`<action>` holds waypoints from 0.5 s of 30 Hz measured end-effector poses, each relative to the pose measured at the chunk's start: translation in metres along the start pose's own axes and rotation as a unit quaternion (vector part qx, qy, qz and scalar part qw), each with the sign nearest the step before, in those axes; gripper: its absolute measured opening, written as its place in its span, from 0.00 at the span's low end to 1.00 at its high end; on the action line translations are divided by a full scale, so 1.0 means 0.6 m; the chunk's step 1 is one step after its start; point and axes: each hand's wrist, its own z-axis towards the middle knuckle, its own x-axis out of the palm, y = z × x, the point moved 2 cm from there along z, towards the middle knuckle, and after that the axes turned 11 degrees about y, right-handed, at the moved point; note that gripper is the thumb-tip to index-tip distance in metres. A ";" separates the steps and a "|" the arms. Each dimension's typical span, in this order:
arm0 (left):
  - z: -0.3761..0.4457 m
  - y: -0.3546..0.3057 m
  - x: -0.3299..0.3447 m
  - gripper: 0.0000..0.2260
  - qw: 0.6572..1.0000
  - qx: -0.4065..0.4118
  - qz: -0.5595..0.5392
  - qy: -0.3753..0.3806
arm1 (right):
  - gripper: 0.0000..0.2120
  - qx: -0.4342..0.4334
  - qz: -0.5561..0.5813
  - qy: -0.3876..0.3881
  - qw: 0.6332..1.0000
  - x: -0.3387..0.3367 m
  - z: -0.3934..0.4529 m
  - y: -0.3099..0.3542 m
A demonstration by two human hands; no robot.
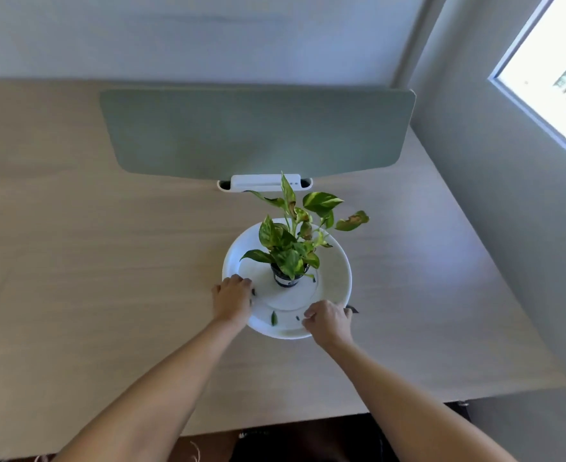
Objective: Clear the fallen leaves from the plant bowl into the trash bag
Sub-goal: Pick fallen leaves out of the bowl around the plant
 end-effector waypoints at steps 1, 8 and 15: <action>0.007 -0.001 0.004 0.10 1.000 0.003 0.019 0.002 | 0.08 0.012 -0.026 -0.002 1.000 0.006 0.005 0.004; 0.025 -0.010 0.011 0.15 0.999 -0.025 0.030 -0.019 | 0.08 0.035 -0.138 -0.010 0.990 0.025 0.033 0.023; 0.021 -0.014 0.010 0.12 0.995 -0.024 0.095 -0.015 | 0.10 0.006 -0.146 -0.015 0.989 0.031 0.030 0.025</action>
